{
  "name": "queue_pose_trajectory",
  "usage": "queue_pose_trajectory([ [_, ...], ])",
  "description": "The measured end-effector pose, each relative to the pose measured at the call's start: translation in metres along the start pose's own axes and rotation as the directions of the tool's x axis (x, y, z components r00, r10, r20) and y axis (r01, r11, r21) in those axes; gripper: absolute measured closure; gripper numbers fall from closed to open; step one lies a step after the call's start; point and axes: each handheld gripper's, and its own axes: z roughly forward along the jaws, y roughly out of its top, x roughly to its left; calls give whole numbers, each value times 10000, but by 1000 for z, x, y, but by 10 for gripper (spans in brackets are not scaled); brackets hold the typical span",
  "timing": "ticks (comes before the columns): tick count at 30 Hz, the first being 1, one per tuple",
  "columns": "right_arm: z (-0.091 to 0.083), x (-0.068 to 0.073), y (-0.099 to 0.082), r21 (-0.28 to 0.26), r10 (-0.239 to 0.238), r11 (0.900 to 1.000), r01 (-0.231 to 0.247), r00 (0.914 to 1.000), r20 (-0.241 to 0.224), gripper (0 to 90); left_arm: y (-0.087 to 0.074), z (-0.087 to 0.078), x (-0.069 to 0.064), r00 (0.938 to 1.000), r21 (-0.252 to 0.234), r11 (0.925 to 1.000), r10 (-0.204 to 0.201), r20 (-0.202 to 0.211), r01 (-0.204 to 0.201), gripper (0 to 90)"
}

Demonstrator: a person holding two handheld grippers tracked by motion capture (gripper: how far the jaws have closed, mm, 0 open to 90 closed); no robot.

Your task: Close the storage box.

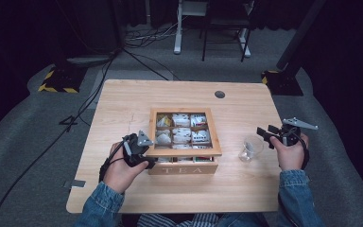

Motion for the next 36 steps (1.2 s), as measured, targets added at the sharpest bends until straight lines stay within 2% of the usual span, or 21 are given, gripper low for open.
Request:
queue_pose_trajectory([
  [2, 0, 0, 0, -4, 6, 10000, -6, 10000, 4, 401, 1, 0, -1, 9998, 30, 10000, 65, 166, -66, 420],
  [7, 0, -1, -1, 23, 24, 10000, -24, 10000, 29, 401, 2, 1, -4, 9998, 152, 9998, 145, 148, -147, 419],
  [10, -1, -2, -2, 27, 47, 10000, -47, 10000, 37, 402, 2, 0, -4, 9994, 212, 9996, 184, 279, -190, 418],
  [13, 0, -2, -3, 68, 86, 9999, -86, 10000, 41, 402, 2, -1, -4, 9985, 457, 9990, -27, 544, 2, 381],
  [21, 3, -2, -4, 133, 88, 9999, -87, 10000, -24, 402, -1, -1, -3, 9965, 751, 9972, -52, 829, -10, 358],
  [25, 4, -1, -3, 139, 83, 9999, -82, 10000, -49, 402, -2, 0, -3, 9957, 1082, 9940, 30, 930, -131, 351],
  [36, 6, -1, -4, 210, 79, 9998, -77, 9999, -103, 402, -4, 0, -3, 9938, 1496, 9887, -63, 1107, -104, 345],
])
